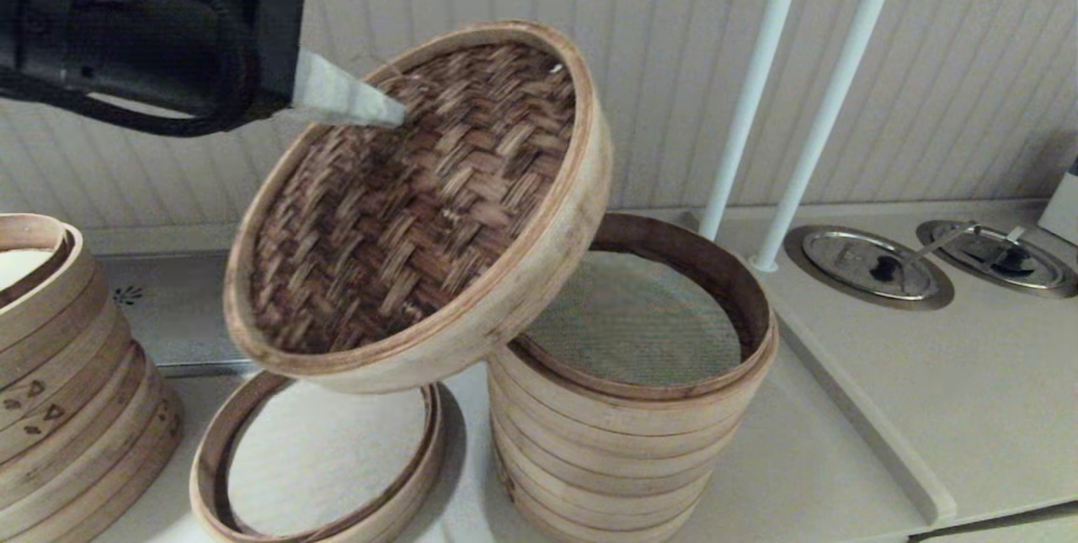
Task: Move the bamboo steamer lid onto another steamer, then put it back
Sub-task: Put the steamer
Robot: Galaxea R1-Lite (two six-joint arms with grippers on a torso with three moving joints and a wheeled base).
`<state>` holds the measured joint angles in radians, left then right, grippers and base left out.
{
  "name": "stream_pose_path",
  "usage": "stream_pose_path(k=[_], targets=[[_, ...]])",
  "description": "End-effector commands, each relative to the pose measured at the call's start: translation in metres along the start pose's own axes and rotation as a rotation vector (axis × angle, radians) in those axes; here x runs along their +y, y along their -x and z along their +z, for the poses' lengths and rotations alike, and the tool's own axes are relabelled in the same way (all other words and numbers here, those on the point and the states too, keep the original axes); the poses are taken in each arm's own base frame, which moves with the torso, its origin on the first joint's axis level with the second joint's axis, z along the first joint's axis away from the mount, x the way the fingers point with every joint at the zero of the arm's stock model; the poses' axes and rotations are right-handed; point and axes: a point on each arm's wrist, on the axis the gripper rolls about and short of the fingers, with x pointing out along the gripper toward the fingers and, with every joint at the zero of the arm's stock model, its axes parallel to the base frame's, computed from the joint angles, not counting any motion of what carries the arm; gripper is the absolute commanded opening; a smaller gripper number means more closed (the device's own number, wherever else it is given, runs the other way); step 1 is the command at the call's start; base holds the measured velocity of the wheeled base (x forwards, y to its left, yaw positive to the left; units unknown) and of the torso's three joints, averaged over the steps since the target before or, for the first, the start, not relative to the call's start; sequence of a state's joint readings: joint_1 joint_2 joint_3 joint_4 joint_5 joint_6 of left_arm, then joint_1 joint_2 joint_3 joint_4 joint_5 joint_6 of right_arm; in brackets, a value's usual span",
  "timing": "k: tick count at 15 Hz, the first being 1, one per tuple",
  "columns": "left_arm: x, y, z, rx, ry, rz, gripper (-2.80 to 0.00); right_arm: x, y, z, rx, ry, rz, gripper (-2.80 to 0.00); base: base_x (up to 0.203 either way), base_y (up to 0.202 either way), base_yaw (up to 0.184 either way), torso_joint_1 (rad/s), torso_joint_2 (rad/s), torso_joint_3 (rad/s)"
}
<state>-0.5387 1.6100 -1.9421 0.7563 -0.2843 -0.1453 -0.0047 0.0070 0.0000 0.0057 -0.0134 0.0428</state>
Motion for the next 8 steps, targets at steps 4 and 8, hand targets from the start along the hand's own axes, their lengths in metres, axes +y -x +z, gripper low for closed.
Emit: stream_pose_path(k=[4,8], targets=[[-0.022,-0.060,0.006,-0.050,-0.013,-0.123,-2.80,0.000,0.000,-0.001,0.004,0.000,0.001,-2.80,0.000,0.000,0.000,0.000,0.00,0.000],[-0.025,-0.087,0.005,-0.069,-0.020,-0.135,-2.80,0.000,0.000,-0.001,0.004,0.000,0.001,-2.80,0.000,0.000,0.000,0.000,0.00,0.000]])
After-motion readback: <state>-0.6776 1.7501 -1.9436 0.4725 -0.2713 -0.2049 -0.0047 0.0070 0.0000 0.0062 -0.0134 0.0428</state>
